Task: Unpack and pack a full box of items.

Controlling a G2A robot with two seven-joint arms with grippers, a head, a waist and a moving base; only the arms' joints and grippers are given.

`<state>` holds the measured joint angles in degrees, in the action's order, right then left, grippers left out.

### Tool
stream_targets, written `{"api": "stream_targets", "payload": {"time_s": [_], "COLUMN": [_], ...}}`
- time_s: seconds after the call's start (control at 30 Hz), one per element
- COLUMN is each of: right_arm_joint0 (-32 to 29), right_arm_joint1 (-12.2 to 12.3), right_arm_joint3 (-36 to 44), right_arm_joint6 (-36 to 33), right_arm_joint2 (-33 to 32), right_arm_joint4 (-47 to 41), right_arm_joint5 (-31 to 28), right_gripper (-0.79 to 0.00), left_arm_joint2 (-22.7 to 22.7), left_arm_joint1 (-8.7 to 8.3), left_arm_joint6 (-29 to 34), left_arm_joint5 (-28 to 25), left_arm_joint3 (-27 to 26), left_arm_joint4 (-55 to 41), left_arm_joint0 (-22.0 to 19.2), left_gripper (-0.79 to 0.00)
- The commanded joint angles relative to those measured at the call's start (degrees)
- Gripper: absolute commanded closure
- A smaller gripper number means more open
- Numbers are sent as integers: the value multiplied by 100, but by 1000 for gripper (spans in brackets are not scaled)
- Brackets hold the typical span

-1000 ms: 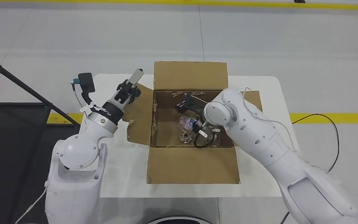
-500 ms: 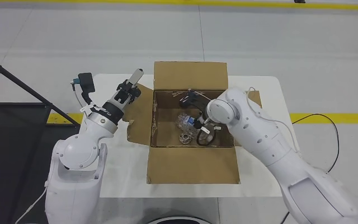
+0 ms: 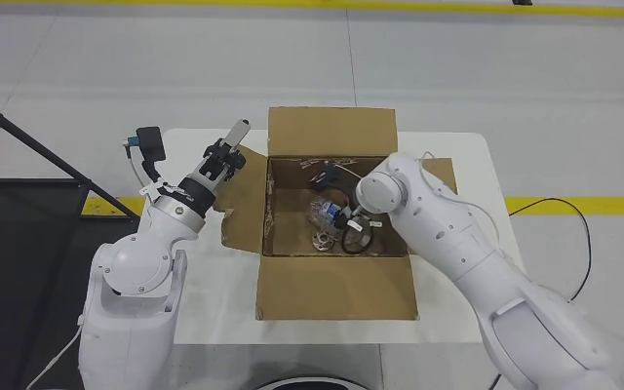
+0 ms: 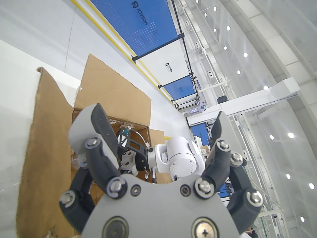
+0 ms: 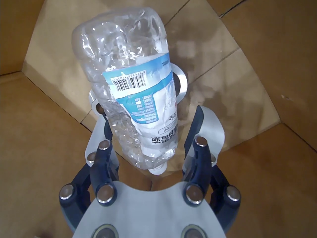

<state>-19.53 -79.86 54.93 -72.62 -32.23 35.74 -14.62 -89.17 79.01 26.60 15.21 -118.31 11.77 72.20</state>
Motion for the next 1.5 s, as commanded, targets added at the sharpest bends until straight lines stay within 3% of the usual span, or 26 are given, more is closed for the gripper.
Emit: {"api": "stream_targets", "payload": {"time_s": [0.0, 0.1, 0.47, 0.77, 1.13, 1.17, 1.23, 1.33, 1.4, 1.47], "right_arm_joint0": [30, 70, 72, -231, -654, -673, -694, -701, -693, -680], "right_arm_joint1": [-43, -100, -115, 175, 471, 478, 490, 492, 485, 473], "right_arm_joint3": [-96, -209, -191, 479, 1215, 1233, 1249, 1232, 1190, 1109], "right_arm_joint6": [24, 24, 85, 22, -740, -742, -758, -764, -733, -676], "right_arm_joint2": [33, 74, -47, -575, -955, -970, -995, -1006, -1002, -990], "right_arm_joint4": [-32, -59, -82, -62, 574, 576, 579, 572, 563, 553], "right_arm_joint5": [-31, -73, -193, -411, 378, 384, 373, 354, 344, 329], "right_gripper": [-259, 0, 0, 0, 0, -179, -283, -588, -606, -720], "left_arm_joint2": [0, 0, 0, 0, 0, 0, 0, 0, 0, 0], "left_arm_joint1": [0, 0, 0, 0, 0, 0, 0, 0, 0, 0], "left_arm_joint6": [0, 0, 0, 0, 0, 0, 0, 0, 0, 0], "left_arm_joint5": [0, 0, 0, 0, 0, 0, 0, 0, 0, 0], "left_arm_joint3": [0, 0, 0, 0, 0, 0, 0, 0, 0, 0], "left_arm_joint4": [0, 0, 0, 0, 0, 0, 0, 0, 0, 0], "left_arm_joint0": [0, 0, 0, 0, 0, 0, 0, 0, 0, 0], "left_gripper": [-785, -785, -785, -785, -785, -785, -785, -785, -785, -785]}}
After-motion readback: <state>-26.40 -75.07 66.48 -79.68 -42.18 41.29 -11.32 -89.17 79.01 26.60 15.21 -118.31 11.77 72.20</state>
